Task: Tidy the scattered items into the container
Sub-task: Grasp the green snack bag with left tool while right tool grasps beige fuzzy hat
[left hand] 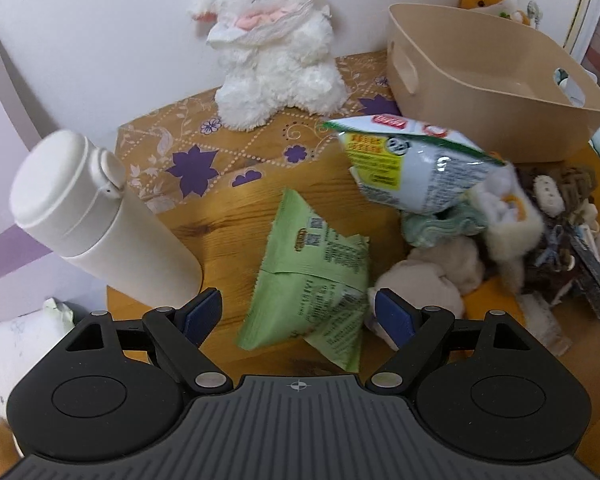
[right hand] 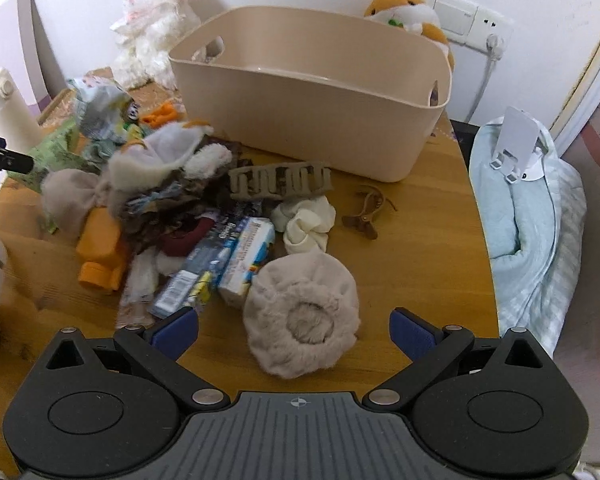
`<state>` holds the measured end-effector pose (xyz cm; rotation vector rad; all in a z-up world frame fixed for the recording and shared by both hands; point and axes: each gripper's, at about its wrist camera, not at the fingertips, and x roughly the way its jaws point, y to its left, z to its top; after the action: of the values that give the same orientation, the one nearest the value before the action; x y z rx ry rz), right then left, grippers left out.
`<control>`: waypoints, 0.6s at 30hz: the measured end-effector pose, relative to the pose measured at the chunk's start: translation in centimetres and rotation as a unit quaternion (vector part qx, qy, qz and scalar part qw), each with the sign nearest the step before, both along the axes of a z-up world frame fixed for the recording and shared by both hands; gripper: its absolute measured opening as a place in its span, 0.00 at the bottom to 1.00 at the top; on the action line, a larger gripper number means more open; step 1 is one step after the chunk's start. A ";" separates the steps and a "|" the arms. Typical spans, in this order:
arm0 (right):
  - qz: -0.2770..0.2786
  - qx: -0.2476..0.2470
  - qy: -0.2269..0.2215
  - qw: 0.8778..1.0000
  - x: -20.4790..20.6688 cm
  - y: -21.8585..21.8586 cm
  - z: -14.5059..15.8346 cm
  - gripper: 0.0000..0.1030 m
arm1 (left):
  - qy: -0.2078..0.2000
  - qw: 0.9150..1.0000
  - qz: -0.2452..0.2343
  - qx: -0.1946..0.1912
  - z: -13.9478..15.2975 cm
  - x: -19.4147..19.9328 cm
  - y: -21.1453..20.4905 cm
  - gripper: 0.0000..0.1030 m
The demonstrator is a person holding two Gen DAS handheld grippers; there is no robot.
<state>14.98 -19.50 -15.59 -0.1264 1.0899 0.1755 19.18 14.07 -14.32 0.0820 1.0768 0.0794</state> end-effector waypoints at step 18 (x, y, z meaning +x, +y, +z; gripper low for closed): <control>0.013 0.002 0.030 0.999 2.2 -0.1 -4.7 0.93 | 0.008 0.998 -0.005 -0.067 -4.1 3.5 1.9 0.82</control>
<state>17.16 -19.62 -20.28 -0.1323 1.1485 0.2048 22.72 15.98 -18.45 -0.0324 1.0944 -0.0020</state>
